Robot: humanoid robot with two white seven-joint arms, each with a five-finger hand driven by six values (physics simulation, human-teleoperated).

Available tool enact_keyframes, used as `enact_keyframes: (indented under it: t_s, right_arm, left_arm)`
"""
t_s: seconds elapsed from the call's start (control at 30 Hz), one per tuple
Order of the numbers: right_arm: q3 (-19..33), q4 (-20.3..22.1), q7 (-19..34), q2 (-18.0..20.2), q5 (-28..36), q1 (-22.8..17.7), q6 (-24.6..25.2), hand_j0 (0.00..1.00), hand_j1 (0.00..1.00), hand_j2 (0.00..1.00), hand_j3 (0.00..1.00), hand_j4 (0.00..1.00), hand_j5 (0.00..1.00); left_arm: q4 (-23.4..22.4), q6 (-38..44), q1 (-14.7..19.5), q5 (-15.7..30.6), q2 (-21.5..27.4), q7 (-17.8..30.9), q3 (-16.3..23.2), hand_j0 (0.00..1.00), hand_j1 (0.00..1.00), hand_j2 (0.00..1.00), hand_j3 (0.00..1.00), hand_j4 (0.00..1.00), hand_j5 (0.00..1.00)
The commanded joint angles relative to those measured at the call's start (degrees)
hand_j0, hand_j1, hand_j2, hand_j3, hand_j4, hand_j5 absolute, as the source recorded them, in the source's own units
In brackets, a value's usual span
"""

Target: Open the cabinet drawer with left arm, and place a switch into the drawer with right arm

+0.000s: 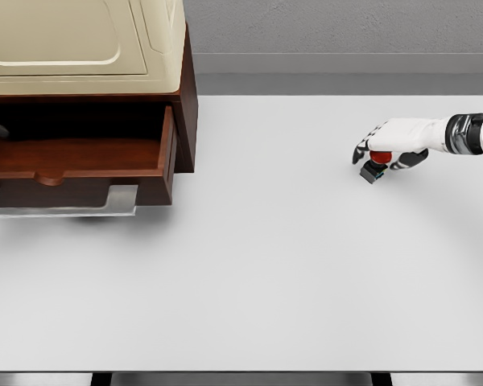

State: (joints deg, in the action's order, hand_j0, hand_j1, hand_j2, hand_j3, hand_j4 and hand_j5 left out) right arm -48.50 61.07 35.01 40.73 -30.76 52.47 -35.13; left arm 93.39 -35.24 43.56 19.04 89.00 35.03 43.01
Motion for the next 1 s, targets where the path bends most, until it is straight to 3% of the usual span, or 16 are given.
enact_keyframes:
  t_s: [0.0,0.03,0.13,0.37,0.53,0.7,0.8,0.97]
  right_arm:
    - [0.1,0.0,0.0,0.1,0.3,0.0,0.1,0.62,0.62,0.62,0.62,0.62,0.62]
    - [0.1,0.0,0.0,0.1,0.3,0.0,0.1,0.61,0.61,0.61,0.61,0.61,0.61]
    - [0.1,0.0,0.0,0.1,0.4,-0.1,0.1,0.57,0.57,0.57,0.57,0.57,0.57]
    - [0.2,0.0,0.0,0.1,1.0,-0.1,0.1,0.45,0.45,0.45,0.45,0.45,0.45]
    - [0.6,0.0,0.0,0.1,1.1,-0.1,0.1,0.33,0.33,0.33,0.33,0.33,0.33]
    - [1.9,0.7,0.0,-0.1,2.4,0.0,0.1,0.33,0.33,0.33,0.33,0.33,0.33]
    - [5.2,2.6,0.0,-0.2,2.4,0.0,0.1,0.33,0.33,0.33,0.33,0.33,0.33]
    - [5.9,5.1,0.0,0.1,4.6,-0.1,0.1,0.33,0.33,0.33,0.33,0.33,0.33]
  left_arm:
    - [0.0,0.2,0.4,-3.3,-0.4,0.0,-1.4,1.0,1.0,1.0,1.0,1.0,1.0]
    - [0.0,0.2,1.3,-5.1,-0.4,0.0,-1.5,1.0,1.0,1.0,1.0,1.0,1.0]
    - [-2.3,0.2,1.8,-5.1,-0.2,0.0,-1.6,1.0,1.0,1.0,1.0,1.0,1.0]
    - [-2.4,0.2,4.2,-5.5,0.1,0.0,-1.2,1.0,1.0,1.0,1.0,1.0,1.0]
    - [-2.3,0.2,1.8,-5.0,4.6,0.0,-1.0,1.0,1.0,1.0,1.0,1.0,1.0]
    - [-2.4,0.2,1.8,-5.0,6.1,0.0,-1.0,1.0,1.0,1.0,1.0,1.0,1.0]
    - [-3.0,0.2,6.4,-5.9,4.1,0.0,1.1,1.0,1.0,1.0,1.0,1.0,1.0]
    - [-3.1,0.2,6.4,-5.9,3.9,0.0,1.1,1.0,1.0,1.0,1.0,1.0,1.0]
